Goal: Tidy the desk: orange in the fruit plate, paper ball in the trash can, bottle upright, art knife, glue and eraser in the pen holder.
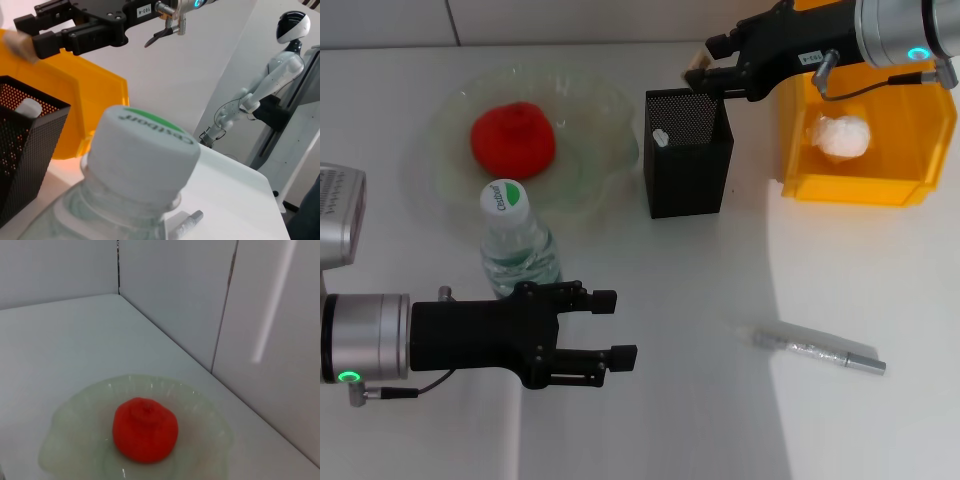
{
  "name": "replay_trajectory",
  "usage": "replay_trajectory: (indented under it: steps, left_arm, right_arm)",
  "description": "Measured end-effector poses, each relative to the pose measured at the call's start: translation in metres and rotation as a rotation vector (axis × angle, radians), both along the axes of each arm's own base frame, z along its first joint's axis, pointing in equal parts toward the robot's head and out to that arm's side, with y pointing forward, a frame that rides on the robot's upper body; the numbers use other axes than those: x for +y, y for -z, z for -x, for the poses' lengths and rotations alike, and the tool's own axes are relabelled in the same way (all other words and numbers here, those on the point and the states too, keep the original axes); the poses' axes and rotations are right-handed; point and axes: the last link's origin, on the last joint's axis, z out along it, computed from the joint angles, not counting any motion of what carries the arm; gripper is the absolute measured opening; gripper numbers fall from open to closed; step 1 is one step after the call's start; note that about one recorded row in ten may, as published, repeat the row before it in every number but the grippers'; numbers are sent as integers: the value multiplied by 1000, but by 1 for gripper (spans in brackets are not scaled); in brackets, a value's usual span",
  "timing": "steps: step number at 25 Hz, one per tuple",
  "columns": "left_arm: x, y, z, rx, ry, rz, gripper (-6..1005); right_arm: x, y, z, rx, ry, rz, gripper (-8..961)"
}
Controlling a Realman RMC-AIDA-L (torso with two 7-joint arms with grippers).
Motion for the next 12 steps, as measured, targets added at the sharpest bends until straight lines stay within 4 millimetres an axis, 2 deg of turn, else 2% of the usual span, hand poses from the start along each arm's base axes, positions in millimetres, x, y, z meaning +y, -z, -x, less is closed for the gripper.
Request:
replay_trajectory:
  steps: [4, 10, 12]
  left_arm:
    - [0, 0, 0, 0, 0, -3, 799]
    - [0, 0, 0, 2, 2, -2, 799]
    - [0, 0, 0, 3, 2, -1, 799]
  right_arm:
    - [0, 1, 2, -4, -8, 7, 414]
    - [-4, 0, 6, -4, -21, 29, 622]
    - [-11, -6, 11, -2, -38, 69, 640]
